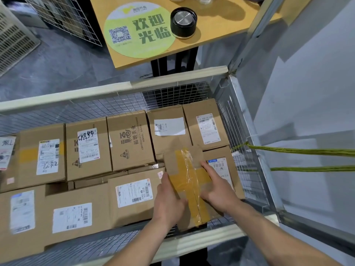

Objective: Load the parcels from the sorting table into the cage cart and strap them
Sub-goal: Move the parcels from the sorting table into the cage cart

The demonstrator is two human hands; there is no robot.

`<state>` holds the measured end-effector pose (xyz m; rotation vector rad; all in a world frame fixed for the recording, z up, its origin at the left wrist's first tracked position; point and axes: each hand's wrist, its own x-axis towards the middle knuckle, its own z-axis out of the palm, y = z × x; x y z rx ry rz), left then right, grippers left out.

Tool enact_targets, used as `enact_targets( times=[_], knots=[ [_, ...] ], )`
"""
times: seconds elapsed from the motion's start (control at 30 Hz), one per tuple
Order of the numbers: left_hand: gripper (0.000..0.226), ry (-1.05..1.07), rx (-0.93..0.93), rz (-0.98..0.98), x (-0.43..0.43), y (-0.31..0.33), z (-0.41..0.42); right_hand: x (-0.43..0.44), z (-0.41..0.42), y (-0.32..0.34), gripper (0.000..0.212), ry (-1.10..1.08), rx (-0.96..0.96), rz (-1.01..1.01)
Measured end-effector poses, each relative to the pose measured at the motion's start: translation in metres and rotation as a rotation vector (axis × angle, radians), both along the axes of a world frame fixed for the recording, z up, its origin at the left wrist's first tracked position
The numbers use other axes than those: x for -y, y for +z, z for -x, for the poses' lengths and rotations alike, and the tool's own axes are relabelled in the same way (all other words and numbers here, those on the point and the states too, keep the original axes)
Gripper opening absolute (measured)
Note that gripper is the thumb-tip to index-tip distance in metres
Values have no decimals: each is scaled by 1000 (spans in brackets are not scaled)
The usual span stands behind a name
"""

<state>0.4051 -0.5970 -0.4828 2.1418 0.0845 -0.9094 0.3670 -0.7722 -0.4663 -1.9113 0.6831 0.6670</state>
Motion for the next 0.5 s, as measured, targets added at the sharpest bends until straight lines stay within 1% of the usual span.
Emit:
enact_targets(
  times=[0.13, 0.23, 0.37, 0.5],
  knots=[
    [84, -25, 0, -59, 1, -20, -3, 0, -2, -20, 101, 14, -39, -51],
    [85, -65, -10, -101, 2, -34, -5, 1, -5, -39, 102, 49, -60, -53],
    [95, -183, -5, -116, 1, -49, -10, 8, -11, -60, 105, 105, -63, -61],
    [102, -272, 14, -179, 3, -56, -23, 15, -23, -71, 105, 146, -39, -58]
  ],
)
